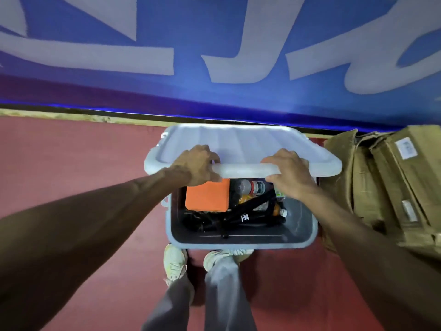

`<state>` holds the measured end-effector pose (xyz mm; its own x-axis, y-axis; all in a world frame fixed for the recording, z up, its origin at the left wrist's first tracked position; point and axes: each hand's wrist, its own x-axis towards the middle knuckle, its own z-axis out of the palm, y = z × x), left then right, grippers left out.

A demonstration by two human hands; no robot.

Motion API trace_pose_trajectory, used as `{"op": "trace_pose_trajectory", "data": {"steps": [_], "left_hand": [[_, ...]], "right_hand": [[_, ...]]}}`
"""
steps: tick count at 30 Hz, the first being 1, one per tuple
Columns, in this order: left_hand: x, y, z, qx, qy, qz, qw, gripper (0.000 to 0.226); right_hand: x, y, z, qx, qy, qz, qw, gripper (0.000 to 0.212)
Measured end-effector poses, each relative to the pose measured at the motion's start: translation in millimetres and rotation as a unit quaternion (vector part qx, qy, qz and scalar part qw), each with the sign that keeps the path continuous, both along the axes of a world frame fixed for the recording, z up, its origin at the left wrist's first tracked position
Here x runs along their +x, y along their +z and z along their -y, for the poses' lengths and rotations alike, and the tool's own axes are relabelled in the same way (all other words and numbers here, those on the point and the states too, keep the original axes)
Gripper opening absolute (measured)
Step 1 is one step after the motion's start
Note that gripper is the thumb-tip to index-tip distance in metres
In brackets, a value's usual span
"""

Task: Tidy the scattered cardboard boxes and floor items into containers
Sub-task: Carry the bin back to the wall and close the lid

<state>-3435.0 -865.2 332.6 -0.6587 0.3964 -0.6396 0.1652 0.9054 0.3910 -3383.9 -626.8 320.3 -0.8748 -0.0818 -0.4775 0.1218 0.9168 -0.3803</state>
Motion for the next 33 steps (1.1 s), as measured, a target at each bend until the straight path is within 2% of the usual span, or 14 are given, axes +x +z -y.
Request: {"op": "trace_pose_trajectory", "data": {"steps": [7,12,16,18,21,23,27,31,33], "left_hand": [[87.2,-22.9,1.0,-0.004,0.015,-0.033,0.999,0.048],[141.4,-73.4,-10.1,-0.025,0.028,-0.049,0.998,0.045],[188.6,-123.2,-13.2,-0.036,0.005,-0.069,0.997,0.044],[214.2,-145.6,-14.4,-0.051,0.001,-0.082,0.995,0.041],[239.5,-173.6,-15.5,-0.051,0.055,-0.102,0.992,0.027],[245.8,-184.4,-15.3,-0.042,0.084,-0.112,0.989,0.027],[244.2,-178.4,-6.9,-0.013,0.073,-0.064,0.995,0.037],[227.4,-156.5,18.8,0.013,0.061,0.038,0.997,0.049],[214.2,-146.0,34.2,0.004,0.075,0.045,0.996,0.05]], "right_hand": [[78.5,-14.0,1.3,0.013,0.027,0.01,1.0,0.033],[133.1,-74.1,-6.0,0.008,0.049,-0.058,0.997,0.038],[176.5,-124.5,-5.7,0.015,0.085,-0.082,0.993,0.023],[199.3,-141.2,-0.8,0.036,0.083,-0.078,0.993,0.022],[227.2,-164.9,6.8,0.047,0.074,-0.073,0.993,0.036],[234.9,-173.7,10.3,0.056,0.064,-0.073,0.994,0.047],[229.6,-165.3,15.5,0.04,0.046,-0.002,0.998,0.05],[198.7,-143.4,24.0,0.067,0.06,0.13,0.987,0.035],[180.0,-137.4,31.4,0.088,0.076,0.18,0.977,0.035]]}}
